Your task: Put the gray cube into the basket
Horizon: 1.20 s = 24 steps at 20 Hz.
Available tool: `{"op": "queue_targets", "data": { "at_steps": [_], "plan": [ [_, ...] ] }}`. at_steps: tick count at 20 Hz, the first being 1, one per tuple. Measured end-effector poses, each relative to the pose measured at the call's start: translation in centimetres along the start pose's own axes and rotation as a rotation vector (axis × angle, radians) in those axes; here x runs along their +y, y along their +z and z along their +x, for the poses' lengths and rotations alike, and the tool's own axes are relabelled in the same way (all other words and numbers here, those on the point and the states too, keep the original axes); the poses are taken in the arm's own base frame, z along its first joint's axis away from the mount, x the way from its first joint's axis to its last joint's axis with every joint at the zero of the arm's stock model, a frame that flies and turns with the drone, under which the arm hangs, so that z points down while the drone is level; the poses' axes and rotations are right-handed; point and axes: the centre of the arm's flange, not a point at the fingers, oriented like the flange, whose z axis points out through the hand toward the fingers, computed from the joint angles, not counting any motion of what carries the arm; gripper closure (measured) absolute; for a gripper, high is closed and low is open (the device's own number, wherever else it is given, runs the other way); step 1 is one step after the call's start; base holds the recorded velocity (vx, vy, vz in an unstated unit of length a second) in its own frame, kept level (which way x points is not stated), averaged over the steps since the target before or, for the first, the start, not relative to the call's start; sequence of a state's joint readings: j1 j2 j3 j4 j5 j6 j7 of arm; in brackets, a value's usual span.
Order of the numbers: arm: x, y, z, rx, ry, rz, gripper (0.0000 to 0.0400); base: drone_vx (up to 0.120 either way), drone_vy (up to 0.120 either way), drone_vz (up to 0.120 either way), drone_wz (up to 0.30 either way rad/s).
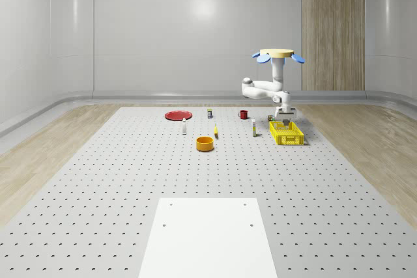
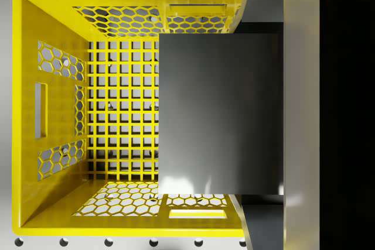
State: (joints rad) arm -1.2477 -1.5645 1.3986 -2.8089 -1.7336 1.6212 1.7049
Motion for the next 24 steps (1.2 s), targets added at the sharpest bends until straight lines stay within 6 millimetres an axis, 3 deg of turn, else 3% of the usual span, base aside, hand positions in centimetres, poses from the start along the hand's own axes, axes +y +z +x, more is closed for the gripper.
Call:
{"op": "queue_targets", "data": {
  "at_steps": [20,24],
  "plan": [
    [0.0,8.3,0.0,0.0,0.0,0.0,0.015,0.0,0.0,0.0,0.0],
    [0.0,8.9,0.0,0.0,0.0,0.0,0.006,0.0,0.0,0.0,0.0]
  ]
}}
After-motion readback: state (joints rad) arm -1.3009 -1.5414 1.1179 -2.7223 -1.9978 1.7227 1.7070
